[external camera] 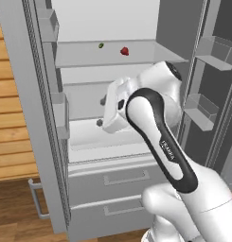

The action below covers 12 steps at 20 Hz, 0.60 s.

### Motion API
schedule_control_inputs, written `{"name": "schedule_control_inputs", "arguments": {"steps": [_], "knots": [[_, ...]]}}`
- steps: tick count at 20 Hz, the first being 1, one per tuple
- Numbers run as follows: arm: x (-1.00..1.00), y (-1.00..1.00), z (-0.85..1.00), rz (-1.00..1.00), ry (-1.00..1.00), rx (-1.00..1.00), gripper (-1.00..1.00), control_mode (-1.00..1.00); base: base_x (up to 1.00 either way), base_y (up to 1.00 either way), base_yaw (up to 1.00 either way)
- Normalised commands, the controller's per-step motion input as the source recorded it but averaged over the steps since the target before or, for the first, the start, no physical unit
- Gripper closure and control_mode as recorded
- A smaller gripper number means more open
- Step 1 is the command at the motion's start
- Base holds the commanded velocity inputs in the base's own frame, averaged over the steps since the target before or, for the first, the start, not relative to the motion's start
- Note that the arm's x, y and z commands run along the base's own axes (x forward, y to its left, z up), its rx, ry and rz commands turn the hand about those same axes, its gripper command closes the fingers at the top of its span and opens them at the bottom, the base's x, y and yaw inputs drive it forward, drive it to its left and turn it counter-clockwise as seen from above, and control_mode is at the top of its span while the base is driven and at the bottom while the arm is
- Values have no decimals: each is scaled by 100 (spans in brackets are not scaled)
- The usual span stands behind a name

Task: Take the strawberry from the fridge and place it on top of the pancake, located on the dining counter.

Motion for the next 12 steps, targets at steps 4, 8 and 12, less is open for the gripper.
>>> {"name": "schedule_control_inputs", "arguments": {"steps": [4,8,12], "knots": [[1,-76,4,-24,59,-36,-100,-100,0,0,0],[2,-18,-62,2,40,-64,-100,-100,0,0,0],[-13,-51,-82,3,17,-53,-100,-100,0,0,0]]}}
